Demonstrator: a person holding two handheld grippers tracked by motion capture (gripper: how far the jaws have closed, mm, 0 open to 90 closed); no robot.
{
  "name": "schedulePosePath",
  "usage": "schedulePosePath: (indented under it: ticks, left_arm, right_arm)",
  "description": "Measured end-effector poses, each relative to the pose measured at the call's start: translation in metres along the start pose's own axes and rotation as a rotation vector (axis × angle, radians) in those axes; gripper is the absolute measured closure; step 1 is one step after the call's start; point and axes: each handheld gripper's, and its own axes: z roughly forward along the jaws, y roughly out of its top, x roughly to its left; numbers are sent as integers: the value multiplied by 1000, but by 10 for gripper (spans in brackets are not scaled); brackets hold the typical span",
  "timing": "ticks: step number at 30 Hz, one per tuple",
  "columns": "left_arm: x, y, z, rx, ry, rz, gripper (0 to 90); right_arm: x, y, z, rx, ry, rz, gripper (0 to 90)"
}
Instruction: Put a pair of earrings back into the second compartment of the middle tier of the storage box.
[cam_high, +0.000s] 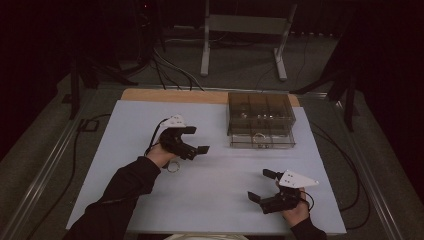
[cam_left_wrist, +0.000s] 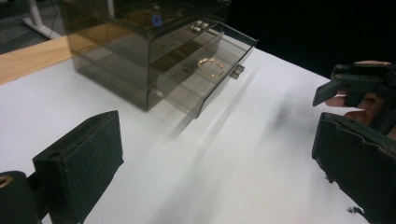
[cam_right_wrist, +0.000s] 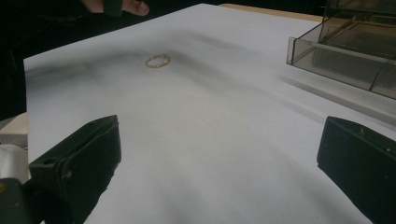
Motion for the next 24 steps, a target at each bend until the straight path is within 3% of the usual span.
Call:
schedulePosePath:
  ticks: [11, 19, 24]
  left_arm:
    - [7, -33, -24, 27, 35, -10, 28]
    - [14, -57, -34, 28, 45, -54, 45]
    - [20, -67, -38, 59, 59, -85, 67]
  right_arm:
    - [0, 0, 1, 3, 0, -1, 0]
    - [1, 0, 1, 6, -6, -6, 0]
    - [1, 0, 1, 8, -5, -8, 0]
